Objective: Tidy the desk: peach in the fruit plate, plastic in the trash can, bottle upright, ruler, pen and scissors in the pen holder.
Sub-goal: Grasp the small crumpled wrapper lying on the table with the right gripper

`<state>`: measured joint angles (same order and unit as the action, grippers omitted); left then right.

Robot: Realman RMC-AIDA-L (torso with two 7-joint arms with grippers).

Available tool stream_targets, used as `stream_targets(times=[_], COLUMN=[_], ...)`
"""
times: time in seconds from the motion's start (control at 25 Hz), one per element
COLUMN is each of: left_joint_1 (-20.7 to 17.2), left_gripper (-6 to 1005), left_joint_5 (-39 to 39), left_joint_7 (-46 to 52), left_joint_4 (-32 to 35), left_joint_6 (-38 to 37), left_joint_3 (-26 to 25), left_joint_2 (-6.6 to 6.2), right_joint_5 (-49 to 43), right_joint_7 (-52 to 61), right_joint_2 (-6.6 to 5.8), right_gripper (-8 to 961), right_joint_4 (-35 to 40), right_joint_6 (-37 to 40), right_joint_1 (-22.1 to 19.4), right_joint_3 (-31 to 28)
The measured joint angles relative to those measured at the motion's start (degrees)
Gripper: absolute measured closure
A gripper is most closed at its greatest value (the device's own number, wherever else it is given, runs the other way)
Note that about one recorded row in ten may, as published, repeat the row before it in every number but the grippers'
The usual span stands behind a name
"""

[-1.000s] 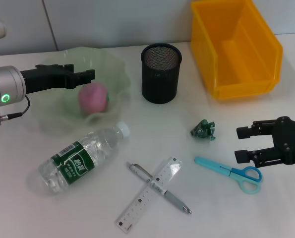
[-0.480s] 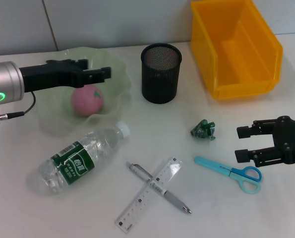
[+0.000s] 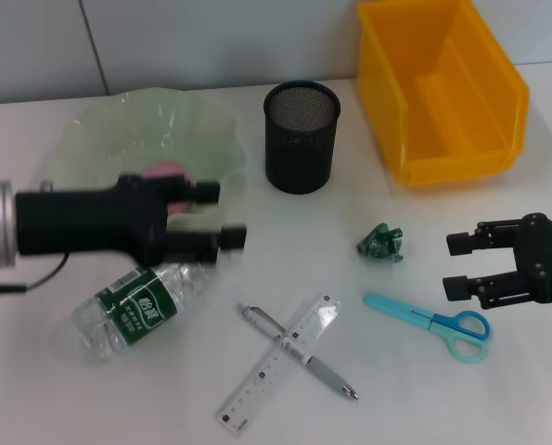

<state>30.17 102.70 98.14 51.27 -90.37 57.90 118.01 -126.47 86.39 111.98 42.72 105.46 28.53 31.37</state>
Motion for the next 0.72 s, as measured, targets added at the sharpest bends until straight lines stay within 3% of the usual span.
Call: stream_targets(times=[0.16, 0.2, 0.44, 0.72], left_joint_1=[-0.67, -3.09, -5.33, -5.7], left_gripper=[184, 184, 185, 187], left_joint_5=[0.05, 0.08, 0.5, 2.69], left_joint_7=[-1.57, -7.05, -14.38, -16.34], left_joint_4=[0.01, -0.55, -2.1, -2.65], left_joint_6=[-2.48, -6.55, -5.57, -4.31], left_joint_3=[0.02, -0.05, 0.71, 0.9], left_joint_2=[0.0, 0.05, 0.31, 0.29], right_joint_5=[0.01, 0.0, 0.0, -0.07], right_joint_7=[0.0, 0.0, 0.0, 0.15], right_joint_2=[-0.01, -0.01, -0.04, -0.18], right_gripper=[171, 171, 172, 172], right_joint_4=[0.06, 0.07, 0.09, 0.09], right_joint_6=[0.0, 0.0, -0.39, -1.34], right_joint_1=[0.15, 0.18, 0.56, 1.21], right_joint_3=[0.0, 0.0, 0.0, 0.0])
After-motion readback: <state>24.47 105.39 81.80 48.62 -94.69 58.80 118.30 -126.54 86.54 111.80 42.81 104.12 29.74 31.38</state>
